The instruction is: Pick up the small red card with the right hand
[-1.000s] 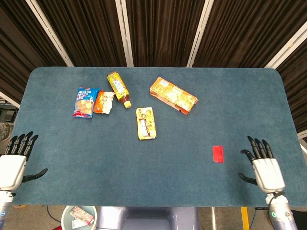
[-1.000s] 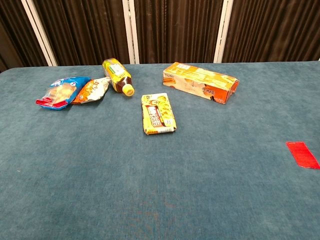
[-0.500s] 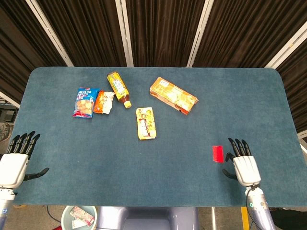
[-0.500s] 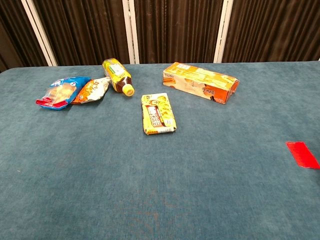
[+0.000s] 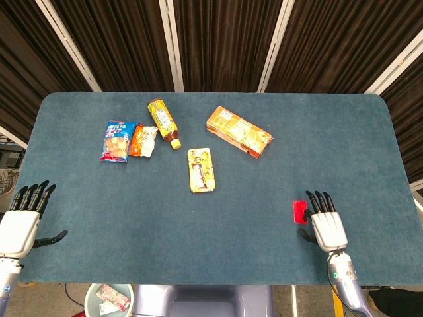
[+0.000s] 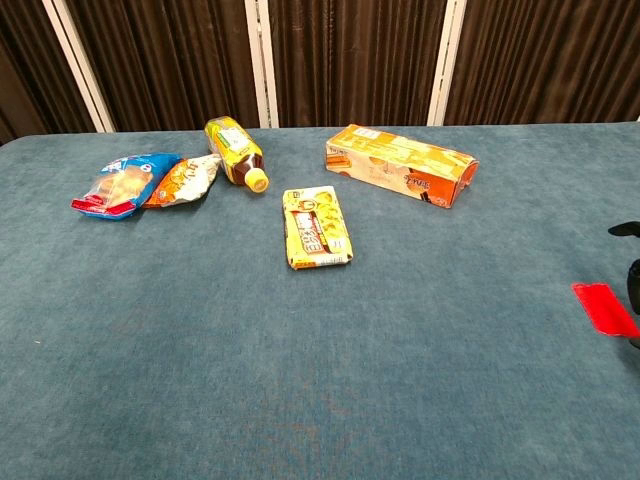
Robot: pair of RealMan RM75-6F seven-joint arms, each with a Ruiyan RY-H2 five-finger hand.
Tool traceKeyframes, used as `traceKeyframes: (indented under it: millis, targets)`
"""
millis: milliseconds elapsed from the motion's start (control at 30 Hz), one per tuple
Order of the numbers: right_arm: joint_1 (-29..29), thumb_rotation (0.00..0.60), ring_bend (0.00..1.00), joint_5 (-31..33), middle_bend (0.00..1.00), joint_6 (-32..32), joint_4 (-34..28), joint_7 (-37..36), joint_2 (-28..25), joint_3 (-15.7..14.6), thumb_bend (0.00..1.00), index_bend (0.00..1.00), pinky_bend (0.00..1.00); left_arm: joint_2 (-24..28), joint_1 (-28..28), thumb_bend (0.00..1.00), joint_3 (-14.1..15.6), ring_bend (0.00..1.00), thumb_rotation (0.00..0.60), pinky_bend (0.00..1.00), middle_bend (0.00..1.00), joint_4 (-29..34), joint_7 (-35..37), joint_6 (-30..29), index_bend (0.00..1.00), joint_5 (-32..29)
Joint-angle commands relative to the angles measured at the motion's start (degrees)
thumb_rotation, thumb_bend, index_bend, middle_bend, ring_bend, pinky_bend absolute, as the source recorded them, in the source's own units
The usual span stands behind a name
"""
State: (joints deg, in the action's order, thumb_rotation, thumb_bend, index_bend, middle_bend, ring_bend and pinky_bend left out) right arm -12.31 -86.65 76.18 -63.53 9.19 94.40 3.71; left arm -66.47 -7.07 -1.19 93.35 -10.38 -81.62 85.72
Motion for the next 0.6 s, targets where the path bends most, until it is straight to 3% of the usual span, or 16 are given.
traceKeyframes:
  millis: [33,600]
  targets:
    - [-0.78,0.6,0.0,0.89,0.07,-1.57,1.66,-0.66,0.76,0.29,0.22,0.55,0.0,-0.08,-0.11,0.05,-0.11,0.0,0.494,0.0,0.0,-0.04,-0.08,0.24,0.0,-0.33]
    - [-2.73,0.6,0.0,2.57,0.07,-4.71,6.36,-1.49,3.03,0.77,0.22,0.54,0.0,-0.52,-0.61,0.05,-0.44,0.0,0.497,0.0,0.0,-0.7,-0.43,1.36,0.0,-1.79]
